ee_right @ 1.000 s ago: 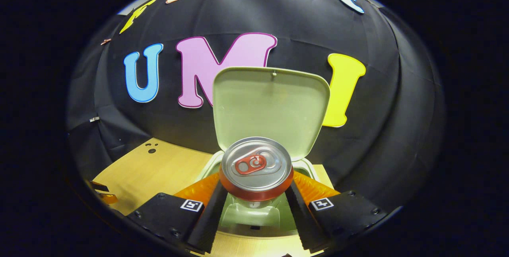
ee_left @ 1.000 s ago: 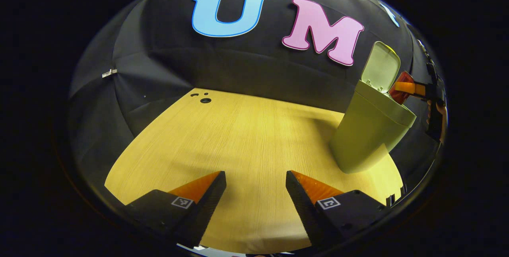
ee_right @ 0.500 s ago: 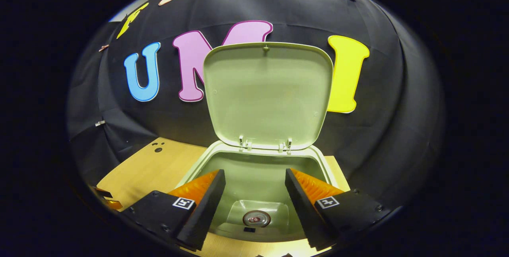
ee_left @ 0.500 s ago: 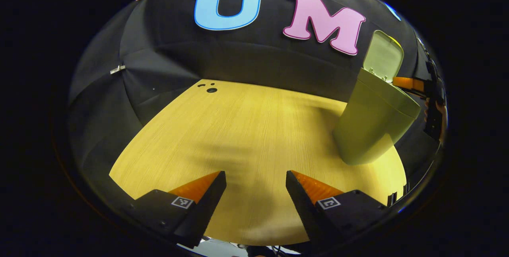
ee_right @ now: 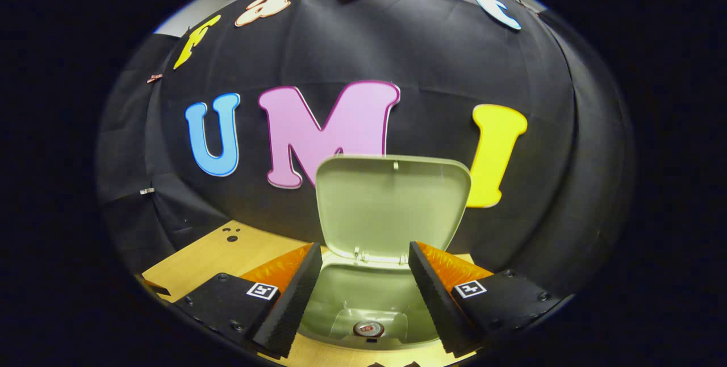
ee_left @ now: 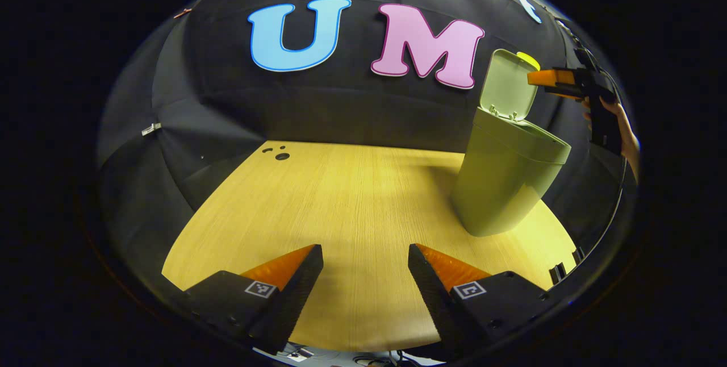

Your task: Press the lid of the desktop garbage bin to open it, pick up the crumpled paper on the desktop and throw it into the bin, then pick up the pop can on the desktop and drop it into the bin, and finally close the garbage bin lid.

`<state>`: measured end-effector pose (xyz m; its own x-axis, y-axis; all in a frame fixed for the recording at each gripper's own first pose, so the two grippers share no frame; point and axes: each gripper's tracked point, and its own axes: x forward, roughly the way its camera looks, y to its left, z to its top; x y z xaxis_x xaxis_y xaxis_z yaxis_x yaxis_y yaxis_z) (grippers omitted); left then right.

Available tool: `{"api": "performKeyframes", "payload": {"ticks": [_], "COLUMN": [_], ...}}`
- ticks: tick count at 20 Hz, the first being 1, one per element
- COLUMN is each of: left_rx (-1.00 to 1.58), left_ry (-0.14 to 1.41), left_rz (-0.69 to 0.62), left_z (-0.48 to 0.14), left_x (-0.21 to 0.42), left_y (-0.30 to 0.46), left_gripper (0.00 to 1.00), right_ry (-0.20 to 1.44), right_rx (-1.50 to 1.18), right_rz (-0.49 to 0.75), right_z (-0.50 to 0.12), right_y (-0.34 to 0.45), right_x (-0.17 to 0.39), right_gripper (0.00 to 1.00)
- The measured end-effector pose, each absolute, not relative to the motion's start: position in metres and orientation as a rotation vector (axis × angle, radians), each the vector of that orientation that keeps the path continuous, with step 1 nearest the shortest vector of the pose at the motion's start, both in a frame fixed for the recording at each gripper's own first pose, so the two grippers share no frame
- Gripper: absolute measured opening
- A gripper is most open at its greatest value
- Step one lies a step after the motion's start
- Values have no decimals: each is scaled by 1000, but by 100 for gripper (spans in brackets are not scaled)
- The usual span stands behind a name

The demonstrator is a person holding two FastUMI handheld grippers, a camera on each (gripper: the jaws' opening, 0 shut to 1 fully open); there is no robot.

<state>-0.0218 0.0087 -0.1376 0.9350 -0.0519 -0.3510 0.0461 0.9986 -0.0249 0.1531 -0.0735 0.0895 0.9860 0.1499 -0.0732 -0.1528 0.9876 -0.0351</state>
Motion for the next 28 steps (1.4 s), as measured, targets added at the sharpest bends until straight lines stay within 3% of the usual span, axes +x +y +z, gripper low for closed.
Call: {"api": "performKeyframes", "payload": {"ticks": [6, 13, 20, 28], "left_rx": [-102, -183, -240, -223], "left_ry": [326, 305, 276, 329], "left_rz": [17, 72, 178, 234], "left_z": [-134, -133, -134, -153], "left_x": [-31, -31, -38, -58], "left_y": [28, 52, 85, 108], "left_gripper": [99, 96, 96, 96], "right_ry": [-16, -17, 92, 175], "right_rx": [-78, -93, -91, -26], "right_rz": [132, 66, 46, 80], "right_z": [159, 197, 175, 149], "right_y": [-79, -88, -80, -73], "right_x": [177, 226, 263, 232], "right_gripper": [98, 98, 98, 97]}}
